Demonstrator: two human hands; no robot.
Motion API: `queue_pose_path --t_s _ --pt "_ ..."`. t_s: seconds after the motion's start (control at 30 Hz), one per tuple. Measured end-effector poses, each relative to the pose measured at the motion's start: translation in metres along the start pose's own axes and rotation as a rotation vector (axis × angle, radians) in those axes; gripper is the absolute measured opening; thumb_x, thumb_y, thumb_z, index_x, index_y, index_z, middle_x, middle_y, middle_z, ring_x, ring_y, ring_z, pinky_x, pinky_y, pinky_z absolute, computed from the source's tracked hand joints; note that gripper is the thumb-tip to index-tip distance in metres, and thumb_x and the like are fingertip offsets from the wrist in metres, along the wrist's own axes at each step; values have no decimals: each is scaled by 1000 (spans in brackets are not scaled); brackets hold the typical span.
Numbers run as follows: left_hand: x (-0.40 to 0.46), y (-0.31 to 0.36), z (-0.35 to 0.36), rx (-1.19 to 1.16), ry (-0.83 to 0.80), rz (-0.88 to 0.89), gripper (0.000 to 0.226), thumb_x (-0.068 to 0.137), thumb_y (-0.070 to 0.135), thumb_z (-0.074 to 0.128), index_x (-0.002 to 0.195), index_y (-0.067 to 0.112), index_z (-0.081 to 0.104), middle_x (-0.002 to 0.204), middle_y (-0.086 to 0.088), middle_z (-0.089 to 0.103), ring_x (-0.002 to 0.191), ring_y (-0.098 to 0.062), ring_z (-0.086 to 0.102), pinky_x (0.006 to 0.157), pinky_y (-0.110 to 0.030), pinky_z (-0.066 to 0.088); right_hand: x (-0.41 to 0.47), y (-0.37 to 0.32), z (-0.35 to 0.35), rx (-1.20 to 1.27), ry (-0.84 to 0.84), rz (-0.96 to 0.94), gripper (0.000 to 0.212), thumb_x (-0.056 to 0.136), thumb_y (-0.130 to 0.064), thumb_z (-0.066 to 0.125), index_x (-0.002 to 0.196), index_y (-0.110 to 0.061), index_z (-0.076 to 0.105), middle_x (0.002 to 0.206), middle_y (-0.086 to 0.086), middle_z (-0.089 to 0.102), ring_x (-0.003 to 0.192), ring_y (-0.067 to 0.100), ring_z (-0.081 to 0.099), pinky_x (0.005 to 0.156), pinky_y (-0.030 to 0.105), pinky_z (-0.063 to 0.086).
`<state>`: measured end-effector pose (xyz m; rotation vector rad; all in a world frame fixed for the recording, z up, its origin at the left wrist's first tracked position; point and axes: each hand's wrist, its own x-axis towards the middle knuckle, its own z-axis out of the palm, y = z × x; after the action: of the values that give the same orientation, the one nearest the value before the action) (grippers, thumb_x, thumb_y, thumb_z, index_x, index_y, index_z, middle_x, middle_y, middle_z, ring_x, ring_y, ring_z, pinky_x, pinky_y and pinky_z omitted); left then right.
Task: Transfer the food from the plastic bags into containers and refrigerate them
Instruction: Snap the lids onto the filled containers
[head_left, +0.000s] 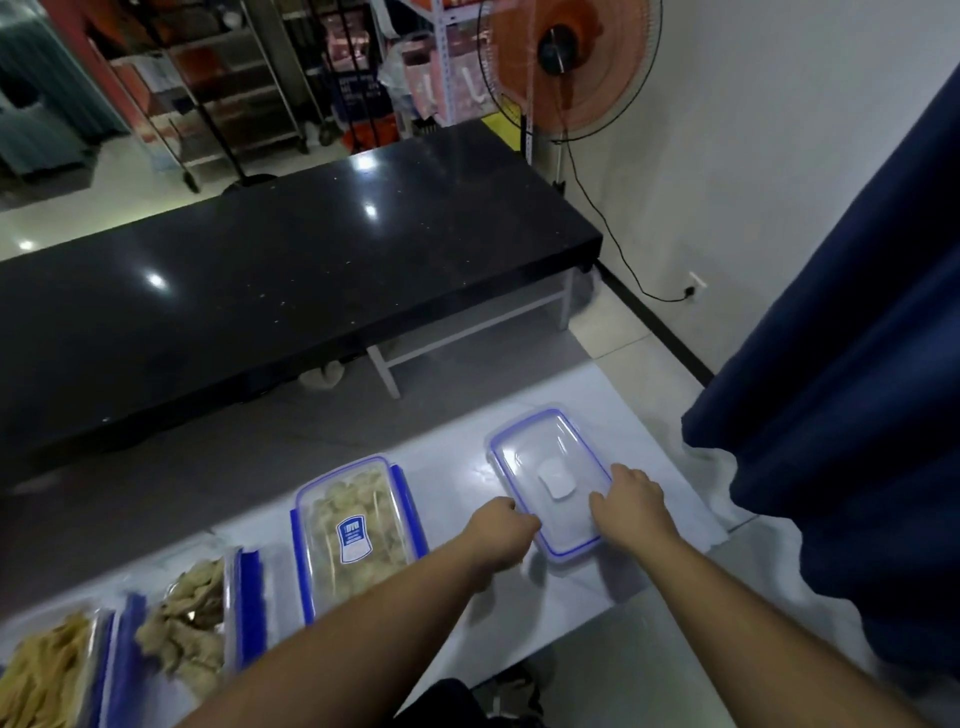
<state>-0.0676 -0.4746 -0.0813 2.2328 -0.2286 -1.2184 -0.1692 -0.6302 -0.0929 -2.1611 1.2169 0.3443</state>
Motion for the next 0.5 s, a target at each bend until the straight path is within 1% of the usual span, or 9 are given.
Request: queue_pose_path --t_s 0.07,0.13,0.2,0.27,0.3,0.33,0.4,0.47,0.5 --pt "0 3 1 -31 -6 -8 32 91 25 59 117 10 69 111 -10 71 96 -25 69 79 -33 59 0 2 0 18 17 -7 40 98 -24 50 134 -7 51 136 15 52 123 35 49 99 41 45" --pt "1 3 1 -23 13 6 28 93 23 58 116 10 68 106 -7 69 94 -23 68 77 -32 56 -2 5 1 39 59 -24 35 96 -21 53 128 -7 56 134 15 54 120 34 50 96 40 47" --pt "1 1 0 24 75 49 22 95 22 59 113 12 67 100 -4 68 89 -19 66 75 -30 54 -5 6 0 71 114 -37 42 96 -18 56 137 -9 56 139 13 53 125 33 49 100 42 47" --pt "-1 0 -4 53 158 97 18 97 19 61 112 13 66 97 -1 67 81 -14 62 68 -23 50 -11 7 -2 124 162 -56 44 96 -15 58 140 -11 55 139 11 55 126 31 50 100 41 47" --pt "-2 1 -7 37 187 105 17 97 17 61 113 14 65 97 -1 68 80 -13 62 65 -22 50 -13 7 -2 176 167 -62 41 97 -14 58 137 -12 56 135 10 58 121 30 53 96 39 48" --pt "-3 1 -11 15 209 112 19 96 14 61 115 15 65 98 -1 69 81 -14 64 65 -24 54 -15 6 -3 250 157 -60 36 97 -14 58 133 -13 57 131 9 61 114 28 56 90 35 48" --pt "-5 1 -19 -15 250 124 24 94 10 61 117 14 67 99 -2 71 86 -21 69 71 -32 60 -20 2 -7 421 129 -58 24 99 -16 58 123 -18 56 122 6 65 99 24 62 81 33 48" --pt "-9 2 -27 -30 272 136 29 94 8 59 123 14 65 101 -1 70 91 -25 70 73 -34 60 -22 -6 -11 574 117 -74 18 100 -19 60 117 -22 55 115 4 69 87 18 67 74 32 53" --pt "-11 3 -32 -36 284 144 33 94 8 59 127 14 64 103 0 69 93 -26 70 75 -34 59 -24 -12 -13 667 111 -76 19 101 -18 61 119 -22 55 114 4 70 81 14 69 69 27 54"
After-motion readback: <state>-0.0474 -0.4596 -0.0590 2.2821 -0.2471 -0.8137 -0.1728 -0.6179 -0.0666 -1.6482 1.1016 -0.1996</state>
